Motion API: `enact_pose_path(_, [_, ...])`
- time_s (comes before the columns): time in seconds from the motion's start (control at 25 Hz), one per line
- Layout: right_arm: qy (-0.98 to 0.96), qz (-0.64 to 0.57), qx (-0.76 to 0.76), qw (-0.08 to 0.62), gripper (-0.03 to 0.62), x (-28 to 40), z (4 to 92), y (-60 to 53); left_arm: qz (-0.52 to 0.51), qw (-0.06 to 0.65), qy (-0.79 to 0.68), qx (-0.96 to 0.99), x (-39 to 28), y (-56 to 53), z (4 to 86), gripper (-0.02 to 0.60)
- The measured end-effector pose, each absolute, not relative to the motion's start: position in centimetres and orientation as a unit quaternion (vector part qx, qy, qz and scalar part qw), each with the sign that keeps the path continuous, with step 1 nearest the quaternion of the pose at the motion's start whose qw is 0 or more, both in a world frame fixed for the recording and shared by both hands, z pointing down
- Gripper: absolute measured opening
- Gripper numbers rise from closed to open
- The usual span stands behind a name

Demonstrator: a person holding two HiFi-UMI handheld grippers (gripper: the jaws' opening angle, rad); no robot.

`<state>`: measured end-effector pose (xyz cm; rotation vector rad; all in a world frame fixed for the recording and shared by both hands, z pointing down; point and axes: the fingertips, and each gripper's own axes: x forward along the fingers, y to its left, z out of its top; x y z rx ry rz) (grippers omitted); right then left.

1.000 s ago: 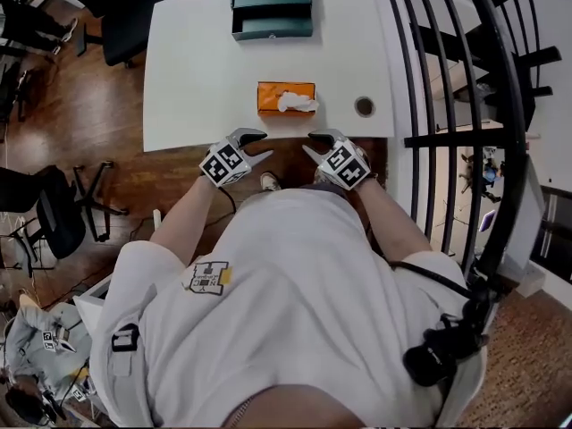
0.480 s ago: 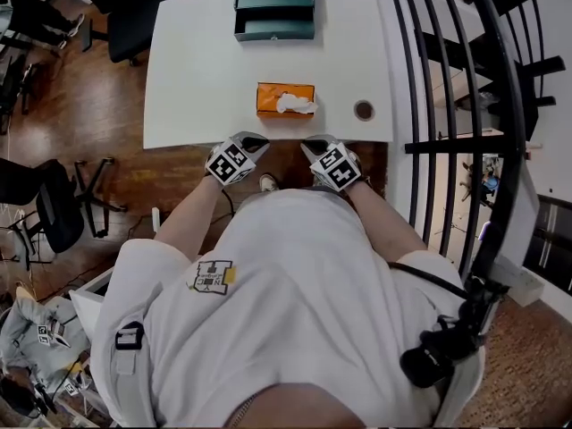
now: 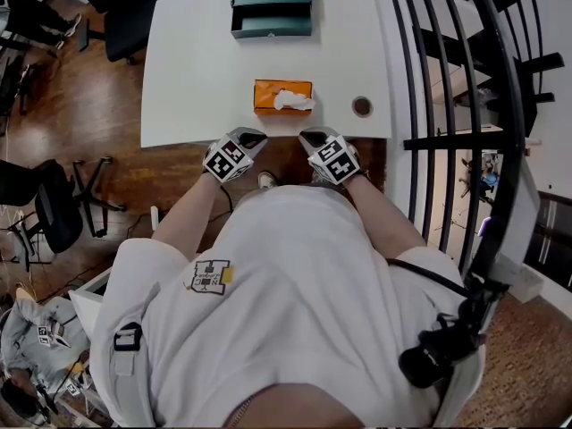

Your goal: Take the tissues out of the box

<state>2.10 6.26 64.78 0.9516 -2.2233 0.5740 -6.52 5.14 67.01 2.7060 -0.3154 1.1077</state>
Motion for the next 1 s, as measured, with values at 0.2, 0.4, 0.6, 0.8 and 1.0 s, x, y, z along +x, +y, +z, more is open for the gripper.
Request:
enact_pose_path(0.2, [-0.848, 0.216, 0.362, 0.321, 0.0, 2.1, 64.2, 5.9, 0.367, 0.098, -0.107, 0.919, -6.2, 4.8, 66.8, 0.0])
enact_pose_path(0.4, [-0.849, 0.205, 0.369, 0.317, 0.0, 2.1, 64.2, 5.4, 0.367, 0.093, -0.107, 0.919, -6.2, 4.4, 66.7, 0.0])
enact_pose_path(0.6, [-0.85, 0.204, 0.365, 0.319, 0.0, 1.5, 64.4, 5.1, 0.367, 0.091, -0.107, 0.92, -6.8, 4.2, 67.1, 0.0])
enact_pose_path(0.8, [-0.855, 0.201, 0.352, 0.324, 0.0, 1.0, 64.3, 5.4, 0.366, 0.093, -0.114, 0.919, -7.5, 4.7, 66.7, 0.0])
enact_pose_path(1.0, [-0.854, 0.203, 0.348, 0.33, 0.0, 2.4, 63.6, 6.7, 0.363, 0.099, -0.11, 0.92, -6.1, 5.9, 66.1, 0.0])
